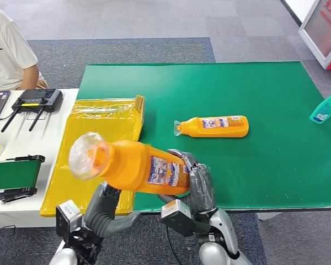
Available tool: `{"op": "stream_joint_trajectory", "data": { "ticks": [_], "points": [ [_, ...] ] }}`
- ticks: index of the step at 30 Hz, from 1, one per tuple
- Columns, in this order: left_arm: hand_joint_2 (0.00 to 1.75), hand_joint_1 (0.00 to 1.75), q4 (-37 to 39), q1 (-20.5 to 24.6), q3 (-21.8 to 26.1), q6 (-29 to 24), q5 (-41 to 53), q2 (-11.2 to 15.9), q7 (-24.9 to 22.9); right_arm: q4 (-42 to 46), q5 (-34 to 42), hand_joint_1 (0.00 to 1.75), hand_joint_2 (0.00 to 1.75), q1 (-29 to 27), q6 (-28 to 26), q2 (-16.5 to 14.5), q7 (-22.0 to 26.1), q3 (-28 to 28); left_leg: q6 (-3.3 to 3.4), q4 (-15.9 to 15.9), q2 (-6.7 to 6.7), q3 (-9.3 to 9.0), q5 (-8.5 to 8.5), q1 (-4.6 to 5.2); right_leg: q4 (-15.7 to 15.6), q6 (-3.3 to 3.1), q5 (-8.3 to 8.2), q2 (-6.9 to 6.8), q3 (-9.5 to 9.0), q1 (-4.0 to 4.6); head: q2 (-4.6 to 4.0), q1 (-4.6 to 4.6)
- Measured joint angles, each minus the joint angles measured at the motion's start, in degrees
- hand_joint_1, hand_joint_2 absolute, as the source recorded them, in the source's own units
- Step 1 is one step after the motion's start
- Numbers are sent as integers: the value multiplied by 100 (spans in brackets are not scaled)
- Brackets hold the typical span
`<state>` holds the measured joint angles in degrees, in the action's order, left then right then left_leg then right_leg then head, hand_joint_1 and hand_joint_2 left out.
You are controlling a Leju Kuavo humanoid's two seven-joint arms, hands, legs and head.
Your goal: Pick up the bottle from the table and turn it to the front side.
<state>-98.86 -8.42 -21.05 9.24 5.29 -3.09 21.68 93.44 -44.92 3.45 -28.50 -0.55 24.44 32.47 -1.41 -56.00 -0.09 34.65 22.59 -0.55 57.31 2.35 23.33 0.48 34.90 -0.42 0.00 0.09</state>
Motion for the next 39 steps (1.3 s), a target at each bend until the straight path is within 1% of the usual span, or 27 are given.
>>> {"op": "stream_joint_trajectory", "data": {
  "ticks": [2, 5, 10, 17, 22, 29, 39],
  "points": [
    [175, 0, -10, 73, -298, -37, 155, 19, 0, -144, -267, 175, 175, 14, -249, -46, -5, 158, 0, 0, 0, 0, 1, 0, 0, 0, 0, 0, 0, 0, 0, -1],
    [175, 0, -26, 167, -645, -223, 413, 64, 1, -360, -416, 175, 175, 38, -487, -88, -57, 378, -1, 0, 0, 0, 1, 0, 0, -1, 0, 0, 1, 0, 0, 0],
    [175, 0, -102, 296, -945, -711, 1010, 180, -45, -607, -483, 175, 175, 78, -687, -104, -108, 622, -2, 0, 0, -1, 1, -1, 0, -1, 0, 1, 1, 1, 0, 1],
    [175, 0, -198, 309, -1092, -1215, 1616, 320, -75, -791, -420, 175, 175, 74, -727, -153, -132, 724, -2, 0, 1, -1, 1, 0, 0, -1, 0, 1, 2, 1, 0, 1],
    [175, 0, -242, 323, -1138, -1465, 1867, 362, -121, -955, -360, 175, 175, 56, -713, -183, -138, 767, -2, 0, 0, -1, 1, 0, 0, -1, 1, 0, 2, 1, 0, 0],
    [175, 0, -265, 378, -1184, -1576, 1966, 386, -132, -1241, -229, 175, 175, 36, -686, -201, -160, 782, -2, 0, 1, -1, 1, 0, 0, -1, 0, 1, 3, 1, 0, 1],
    [175, 0, -265, 384, -1198, -1609, 1991, 434, -152, -1519, -56, 175, 175, 46, -694, -250, -12, 786, -3, 0, 1, -1, 1, 0, 0, -2, 1, 1, 4, 1, 0, 1]
  ]
}}
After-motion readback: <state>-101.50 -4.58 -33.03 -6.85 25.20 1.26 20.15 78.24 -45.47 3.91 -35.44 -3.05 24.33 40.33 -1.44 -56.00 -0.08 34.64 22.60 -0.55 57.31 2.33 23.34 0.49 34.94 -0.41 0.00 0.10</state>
